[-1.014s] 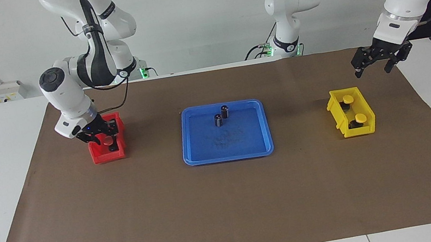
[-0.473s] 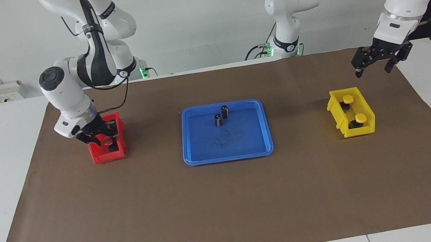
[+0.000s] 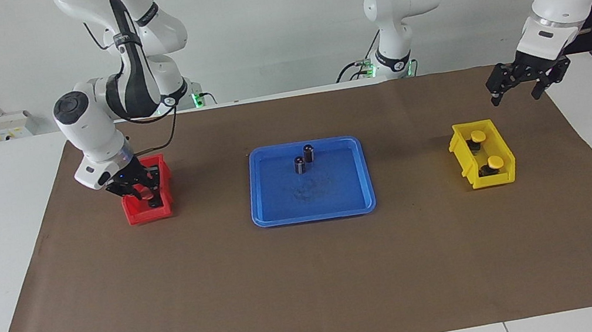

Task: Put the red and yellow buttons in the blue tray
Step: 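Grasp a red button with the right gripper and lift it out, then place the red button in the blue tray with the right gripper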

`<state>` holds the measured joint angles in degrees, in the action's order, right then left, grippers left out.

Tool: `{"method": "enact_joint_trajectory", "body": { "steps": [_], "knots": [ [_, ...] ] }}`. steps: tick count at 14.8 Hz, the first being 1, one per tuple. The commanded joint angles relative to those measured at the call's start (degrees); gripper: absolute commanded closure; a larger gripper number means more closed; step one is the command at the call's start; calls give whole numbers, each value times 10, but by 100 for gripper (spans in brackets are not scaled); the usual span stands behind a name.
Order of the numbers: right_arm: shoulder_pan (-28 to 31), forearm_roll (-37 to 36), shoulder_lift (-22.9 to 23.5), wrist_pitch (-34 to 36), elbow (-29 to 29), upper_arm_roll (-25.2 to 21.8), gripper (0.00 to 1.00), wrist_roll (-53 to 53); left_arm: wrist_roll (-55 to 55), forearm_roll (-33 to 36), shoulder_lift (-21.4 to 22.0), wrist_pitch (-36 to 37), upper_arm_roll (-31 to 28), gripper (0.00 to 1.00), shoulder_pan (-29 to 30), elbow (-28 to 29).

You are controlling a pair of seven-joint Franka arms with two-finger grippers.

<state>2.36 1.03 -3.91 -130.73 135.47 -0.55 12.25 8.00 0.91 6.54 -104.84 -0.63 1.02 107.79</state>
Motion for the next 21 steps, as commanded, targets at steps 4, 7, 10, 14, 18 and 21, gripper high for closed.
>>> {"method": "enact_joint_trajectory", "body": {
  "steps": [4,7,10,14,18,21],
  "knots": [
    [12,12,17,112,-100,-1,70,52,14,-7,11,-14,1,0,8,22],
    [5,11,47,221,-214,-1,70,42,14,-7,6,-63,1,0,7,56],
    [-43,10,102,329,-370,1,70,-41,13,-7,-7,-126,2,0,7,98],
    [-176,10,159,328,-460,2,70,-266,13,-7,-64,-180,2,1,4,104],
    [-298,2,302,298,-587,1,70,-435,10,-7,-102,-215,2,21,5,105],
    [-346,-25,357,218,-591,1,70,-513,10,-7,-116,-229,2,31,5,107]
  ]
}}
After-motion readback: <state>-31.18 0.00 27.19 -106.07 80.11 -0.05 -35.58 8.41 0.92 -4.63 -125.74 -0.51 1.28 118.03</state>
